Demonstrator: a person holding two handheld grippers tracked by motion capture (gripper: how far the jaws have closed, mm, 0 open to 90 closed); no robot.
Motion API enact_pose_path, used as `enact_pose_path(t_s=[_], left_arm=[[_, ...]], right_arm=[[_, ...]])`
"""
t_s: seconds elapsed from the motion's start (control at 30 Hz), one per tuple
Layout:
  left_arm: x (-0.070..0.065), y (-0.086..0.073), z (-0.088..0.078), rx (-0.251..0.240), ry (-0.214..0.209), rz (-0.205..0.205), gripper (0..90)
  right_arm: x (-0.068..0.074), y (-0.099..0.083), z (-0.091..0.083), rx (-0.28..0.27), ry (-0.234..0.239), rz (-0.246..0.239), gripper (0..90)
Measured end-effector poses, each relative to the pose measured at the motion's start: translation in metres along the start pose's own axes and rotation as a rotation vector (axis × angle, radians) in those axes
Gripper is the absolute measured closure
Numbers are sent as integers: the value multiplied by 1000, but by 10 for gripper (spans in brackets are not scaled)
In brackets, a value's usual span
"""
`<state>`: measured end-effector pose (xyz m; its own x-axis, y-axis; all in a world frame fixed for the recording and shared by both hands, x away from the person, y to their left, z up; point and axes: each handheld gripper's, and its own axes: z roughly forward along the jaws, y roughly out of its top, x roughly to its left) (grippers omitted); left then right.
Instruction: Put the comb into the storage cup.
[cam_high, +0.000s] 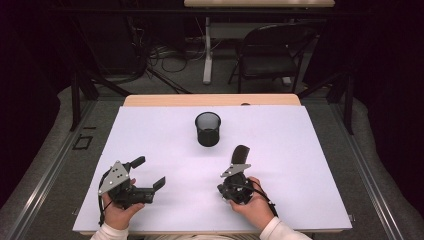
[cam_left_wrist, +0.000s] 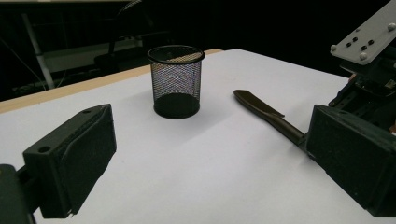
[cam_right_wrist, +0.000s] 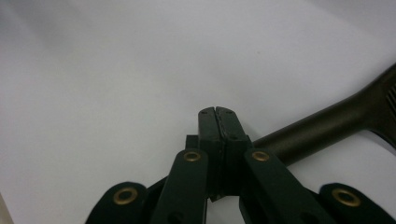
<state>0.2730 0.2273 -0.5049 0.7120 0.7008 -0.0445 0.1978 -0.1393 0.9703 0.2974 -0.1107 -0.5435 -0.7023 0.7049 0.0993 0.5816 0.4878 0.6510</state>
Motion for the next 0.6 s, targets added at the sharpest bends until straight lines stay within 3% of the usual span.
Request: enact_pose_path(t_s=[0.6], left_arm=[[0, 0, 0, 1, 0, 0, 19]], right_arm=[[-6, -13, -16, 23, -33, 1, 900]])
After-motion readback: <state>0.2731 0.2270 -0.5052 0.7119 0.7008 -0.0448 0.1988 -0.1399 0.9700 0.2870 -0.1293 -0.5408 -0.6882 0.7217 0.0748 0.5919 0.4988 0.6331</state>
